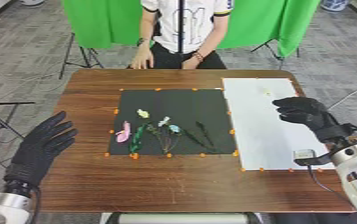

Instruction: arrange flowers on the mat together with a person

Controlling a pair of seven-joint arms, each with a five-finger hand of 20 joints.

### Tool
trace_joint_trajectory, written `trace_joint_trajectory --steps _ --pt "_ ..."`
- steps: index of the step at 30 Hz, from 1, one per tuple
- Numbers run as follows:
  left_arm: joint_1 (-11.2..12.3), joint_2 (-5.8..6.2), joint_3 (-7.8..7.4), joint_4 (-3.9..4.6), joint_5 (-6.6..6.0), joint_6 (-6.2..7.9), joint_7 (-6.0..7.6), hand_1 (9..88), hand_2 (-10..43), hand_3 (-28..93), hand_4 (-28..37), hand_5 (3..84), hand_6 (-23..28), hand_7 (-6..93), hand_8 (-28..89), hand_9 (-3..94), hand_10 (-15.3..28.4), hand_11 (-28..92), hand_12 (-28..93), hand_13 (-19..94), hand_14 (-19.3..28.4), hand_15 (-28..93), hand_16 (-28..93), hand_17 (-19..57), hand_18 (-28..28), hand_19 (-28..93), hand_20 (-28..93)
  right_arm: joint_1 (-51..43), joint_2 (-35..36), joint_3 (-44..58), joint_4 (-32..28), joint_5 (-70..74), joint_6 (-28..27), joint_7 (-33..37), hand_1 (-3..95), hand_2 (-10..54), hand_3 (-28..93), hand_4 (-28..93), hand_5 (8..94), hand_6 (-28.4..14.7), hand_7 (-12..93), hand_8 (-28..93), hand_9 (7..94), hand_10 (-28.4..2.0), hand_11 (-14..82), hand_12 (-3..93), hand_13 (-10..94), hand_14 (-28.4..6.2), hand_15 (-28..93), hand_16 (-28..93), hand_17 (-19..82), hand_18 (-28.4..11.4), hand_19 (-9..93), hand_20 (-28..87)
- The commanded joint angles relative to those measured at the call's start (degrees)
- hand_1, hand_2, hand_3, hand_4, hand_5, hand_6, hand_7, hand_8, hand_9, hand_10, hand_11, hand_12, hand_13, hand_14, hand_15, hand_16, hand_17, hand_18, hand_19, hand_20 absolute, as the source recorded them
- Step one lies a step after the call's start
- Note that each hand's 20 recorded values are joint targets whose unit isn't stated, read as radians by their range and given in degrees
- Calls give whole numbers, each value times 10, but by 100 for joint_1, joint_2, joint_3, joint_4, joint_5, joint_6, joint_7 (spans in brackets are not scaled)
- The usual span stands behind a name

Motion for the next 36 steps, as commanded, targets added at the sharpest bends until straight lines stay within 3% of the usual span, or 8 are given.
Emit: trace_joint_trajectory --steps 1,5,9,13,15,19,24,36 --pt "155 58 -4 -29 -30 102 38 261 -2 700 -177 289 24 201 -95 260 116 221 182 219 145 324 12 -80 213 464 80 967 886 -1530 947 -2322 3356 828 325 -85 855 -279 575 13 321 -173 617 -102 298 233 564 -80 519 198 239 -168 685 373" --pt "147 92 -4 -28 -32 120 44 261 -2 700 -177 289 24 202 -95 260 115 220 182 219 145 324 12 -80 213 464 80 1830 1324 -2527 1552 -3691 3637 1552 368 -95 824 -282 573 27 378 -94 631 -86 320 242 586 -62 549 209 259 -153 710 389" --pt "168 115 0 -34 -45 133 71 261 -2 699 -177 290 24 201 -95 260 115 219 182 219 145 324 12 -79 213 464 80 2427 1698 -3282 1939 -4415 3569 2009 359 -95 856 -283 535 34 354 -194 565 -69 288 222 545 -56 565 204 250 -147 711 390" --pt "201 141 2 -41 -65 170 114 260 -2 700 -176 289 24 200 -95 260 115 219 183 219 145 323 12 -79 213 464 80 2803 1914 -3630 1976 -4535 2735 2270 350 -95 872 -283 478 18 327 -201 495 -72 258 211 488 -54 570 194 230 -145 701 388" --pt "210 151 -2 -37 -72 183 121 261 -2 700 -177 289 24 200 -94 260 115 220 183 219 145 323 12 -79 213 465 80 3043 1998 -3804 2022 -4432 2213 2208 339 -95 881 -283 417 -7 286 -191 420 -71 233 204 437 -56 561 184 207 -148 686 383" --pt "249 165 -11 -48 -80 197 160 261 -2 700 -177 290 24 200 -95 260 115 220 183 219 145 322 12 -80 213 465 80 3976 2131 -4741 2286 -4366 1659 2266 331 -95 881 -283 373 -17 235 -171 366 -60 197 200 402 -58 547 171 185 -152 672 375" --pt "242 193 0 -45 -85 213 193 261 -2 699 -176 290 24 199 -94 260 115 220 182 219 145 322 13 -79 213 464 80 5065 2083 -5803 2621 -4272 1158 2354 328 -95 880 -283 366 -19 214 -168 353 -55 179 194 390 -58 537 167 178 -153 665 373" --pt "225 202 4 -40 -88 224 182 261 -2 700 -177 289 24 201 -95 261 115 222 182 219 145 322 13 -80 213 464 80 6767 1752 -7719 3435 -4362 1218 2775 327 -95 879 -283 402 -4 227 -170 398 -55 185 195 415 -55 546 170 176 -153 661 376"
